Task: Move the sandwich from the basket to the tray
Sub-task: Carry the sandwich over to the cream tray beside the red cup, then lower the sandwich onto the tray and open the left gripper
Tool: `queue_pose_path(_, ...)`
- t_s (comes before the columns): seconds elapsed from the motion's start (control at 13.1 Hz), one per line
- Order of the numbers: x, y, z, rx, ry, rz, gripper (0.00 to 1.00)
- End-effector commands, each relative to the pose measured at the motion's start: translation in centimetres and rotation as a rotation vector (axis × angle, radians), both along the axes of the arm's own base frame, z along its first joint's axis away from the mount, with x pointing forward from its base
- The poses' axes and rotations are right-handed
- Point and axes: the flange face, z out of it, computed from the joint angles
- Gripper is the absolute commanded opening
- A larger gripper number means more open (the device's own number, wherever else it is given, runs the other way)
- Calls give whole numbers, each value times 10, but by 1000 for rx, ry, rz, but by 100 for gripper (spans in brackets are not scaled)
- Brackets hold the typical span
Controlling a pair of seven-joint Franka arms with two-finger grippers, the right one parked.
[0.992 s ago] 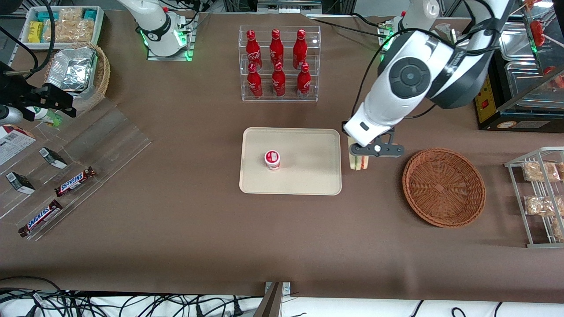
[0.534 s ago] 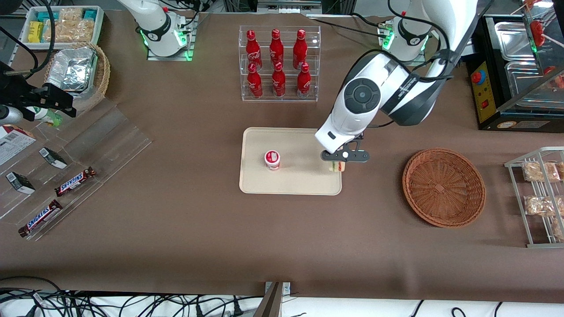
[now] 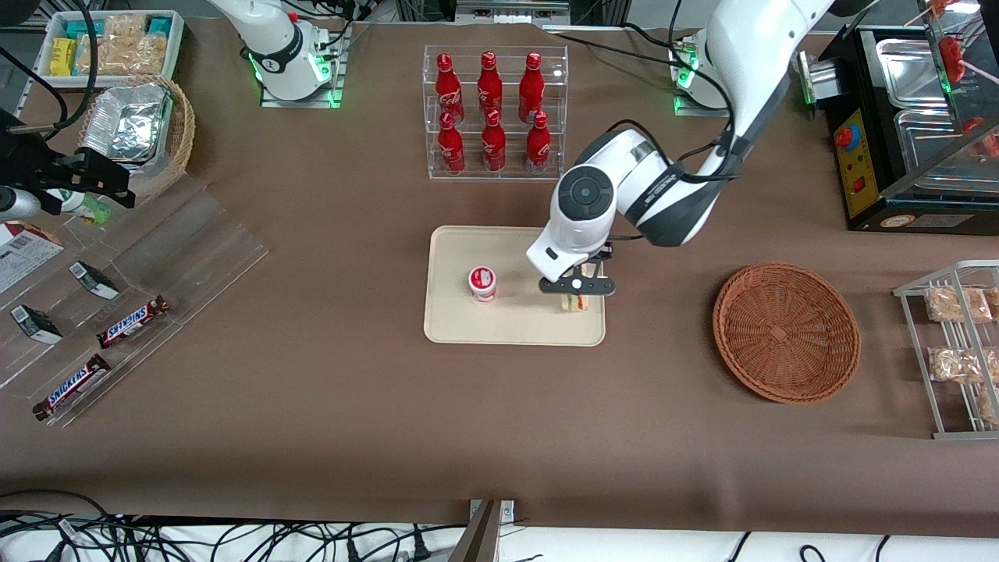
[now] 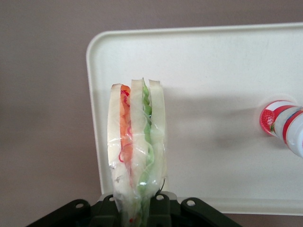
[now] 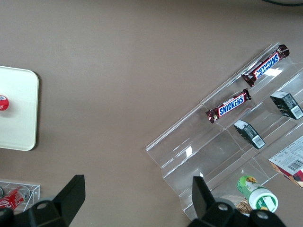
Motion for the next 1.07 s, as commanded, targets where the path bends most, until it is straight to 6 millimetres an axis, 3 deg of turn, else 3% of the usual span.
queue_pose_path(0.0, -3, -11, -21, 19, -18, -7, 0)
queue_pose_path(0.46, -2, -16, -53, 27, -42, -8, 0)
queue_pose_path(0.69, -2, -18, -60, 24, -53, -16, 3)
queue_pose_path(0.76, -4, -19, -61, 26, -52, -22, 33)
queue_pose_path(0.84, -2, -18, -61, 30, -57, -19, 72)
queue_pose_path(0.92, -2, -17, -63, 42, -68, -34, 100)
queue_pose_path(0.99, -3, -18, -63, 49, -78, -43, 100)
